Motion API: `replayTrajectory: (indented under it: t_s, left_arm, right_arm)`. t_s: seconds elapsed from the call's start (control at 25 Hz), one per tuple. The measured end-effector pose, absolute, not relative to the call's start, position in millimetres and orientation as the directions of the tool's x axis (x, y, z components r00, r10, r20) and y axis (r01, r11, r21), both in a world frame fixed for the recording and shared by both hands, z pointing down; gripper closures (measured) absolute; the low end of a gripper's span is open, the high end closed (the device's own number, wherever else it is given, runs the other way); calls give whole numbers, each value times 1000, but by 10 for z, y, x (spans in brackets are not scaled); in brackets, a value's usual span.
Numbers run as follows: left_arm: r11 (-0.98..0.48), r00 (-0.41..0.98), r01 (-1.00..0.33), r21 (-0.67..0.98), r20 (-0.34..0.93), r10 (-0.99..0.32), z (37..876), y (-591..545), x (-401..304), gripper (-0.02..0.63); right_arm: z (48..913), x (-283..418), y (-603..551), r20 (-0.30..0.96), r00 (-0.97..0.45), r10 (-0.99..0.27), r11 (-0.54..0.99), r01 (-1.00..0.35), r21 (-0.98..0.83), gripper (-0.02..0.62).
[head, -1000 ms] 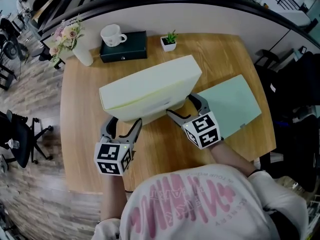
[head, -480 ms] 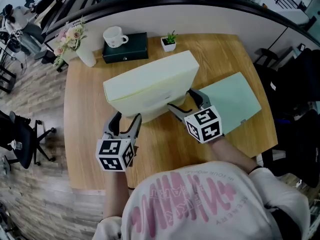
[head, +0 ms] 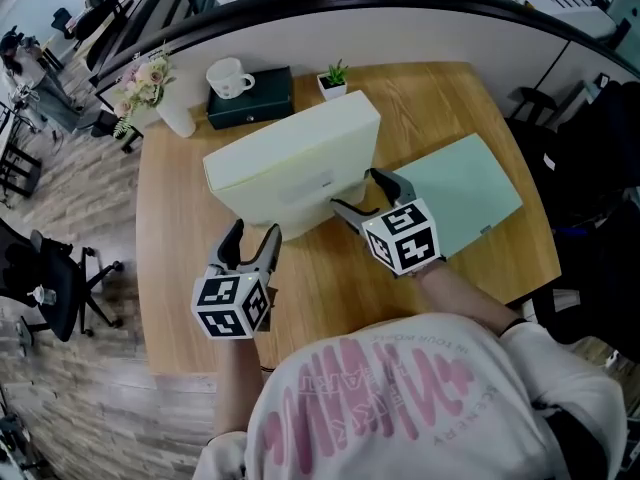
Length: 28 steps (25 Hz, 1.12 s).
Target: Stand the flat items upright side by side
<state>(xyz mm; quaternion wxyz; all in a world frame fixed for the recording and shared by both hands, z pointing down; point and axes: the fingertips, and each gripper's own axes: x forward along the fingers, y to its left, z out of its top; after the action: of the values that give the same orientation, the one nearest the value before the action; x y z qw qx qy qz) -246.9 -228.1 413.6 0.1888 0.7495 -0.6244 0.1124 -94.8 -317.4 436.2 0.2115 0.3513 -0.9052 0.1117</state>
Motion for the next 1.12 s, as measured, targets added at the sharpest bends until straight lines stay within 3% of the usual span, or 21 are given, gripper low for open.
replayTrajectory:
  t_s: [0.36, 0.6, 0.8, 1.12]
  left_arm:
    - [-129, 160, -986, 104, 412, -897, 3950, -2051, -2197, 330]
    - [-127, 185, -976, 179, 363, -913, 3773, -1783, -1745, 339]
    - [-132, 229, -954, 271, 365, -903, 3883, -1497, -1162, 347]
    - [-192, 336, -914, 357, 404, -851, 4179, -1071, 22, 348]
  right_arm:
    - [4213, -524, -3025, 409, -669, -620, 672, -723, -164, 207]
    - [4174, -91, -2810, 390, -688, -612, 629, -723, -286, 212]
    - [4139, 542, -2605, 384, -680, -625, 578, -734, -358, 216]
    - [4574, 1879, -1966, 475, -605, -638, 464, -795, -390, 232]
